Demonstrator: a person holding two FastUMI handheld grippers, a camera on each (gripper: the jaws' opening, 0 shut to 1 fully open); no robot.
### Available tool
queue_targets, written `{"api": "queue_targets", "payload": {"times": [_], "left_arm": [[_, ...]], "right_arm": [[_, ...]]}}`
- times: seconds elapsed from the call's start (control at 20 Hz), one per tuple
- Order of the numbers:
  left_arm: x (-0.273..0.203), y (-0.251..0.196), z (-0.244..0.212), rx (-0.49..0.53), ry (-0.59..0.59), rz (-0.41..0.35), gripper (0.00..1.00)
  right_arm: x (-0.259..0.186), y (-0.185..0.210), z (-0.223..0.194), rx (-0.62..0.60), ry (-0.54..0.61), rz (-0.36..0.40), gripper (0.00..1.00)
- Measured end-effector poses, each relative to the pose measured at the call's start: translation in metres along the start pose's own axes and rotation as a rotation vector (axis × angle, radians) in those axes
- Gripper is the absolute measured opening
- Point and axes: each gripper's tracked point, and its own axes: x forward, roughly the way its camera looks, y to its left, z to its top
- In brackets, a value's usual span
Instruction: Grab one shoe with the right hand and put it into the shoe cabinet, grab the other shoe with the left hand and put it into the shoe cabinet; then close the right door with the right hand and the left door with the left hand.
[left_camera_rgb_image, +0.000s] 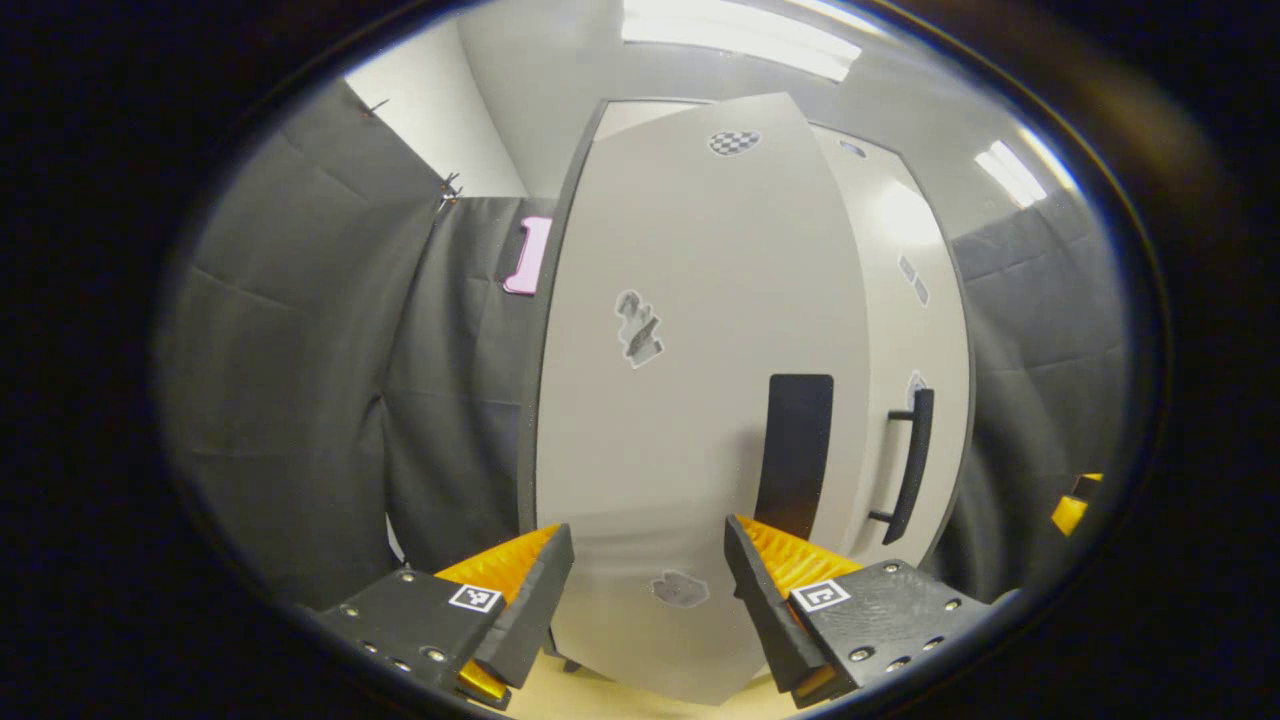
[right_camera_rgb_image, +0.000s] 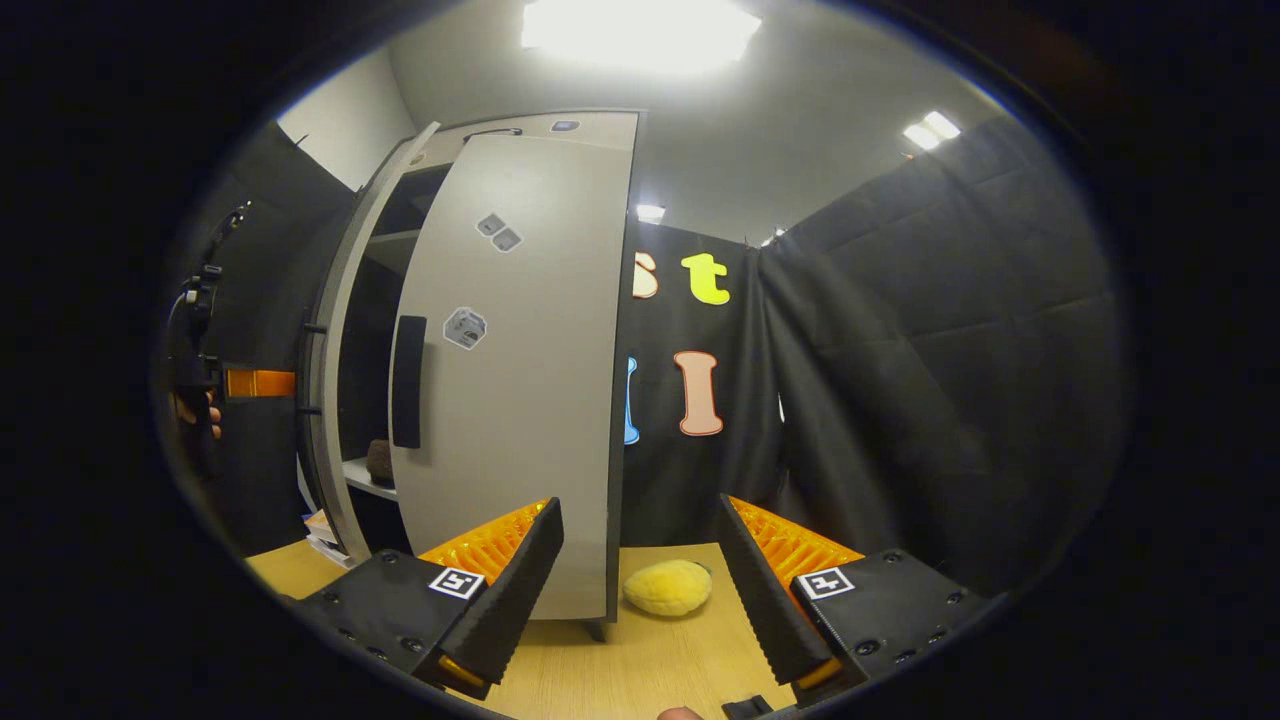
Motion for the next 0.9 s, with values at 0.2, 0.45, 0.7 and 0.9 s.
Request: {"api": "queue_targets", "payload": {"times": [0.2, 0.45, 0.7, 0.9], "left_arm": [[0.000, 0.003, -0.002, 0.033, 0.000, 0.003, 0.94], [-0.026, 0.022, 0.003, 0.064, -0.002, 0.020, 0.94], [-0.072, 0.046, 0.006, 0.127, -0.006, 0.056, 0.94], [-0.115, 0.056, 0.009, 0.153, -0.011, 0.078, 0.94]], "right_arm": [[0.003, 0.008, 0.002, 0.011, -0.001, 0.019, 0.97], [-0.010, 0.025, 0.018, 0.029, -0.031, 0.061, 0.97], [-0.033, 0.036, 0.029, 0.027, -0.058, 0.087, 0.97], [-0.051, 0.039, 0.032, 0.027, -0.068, 0.094, 0.97]]}}
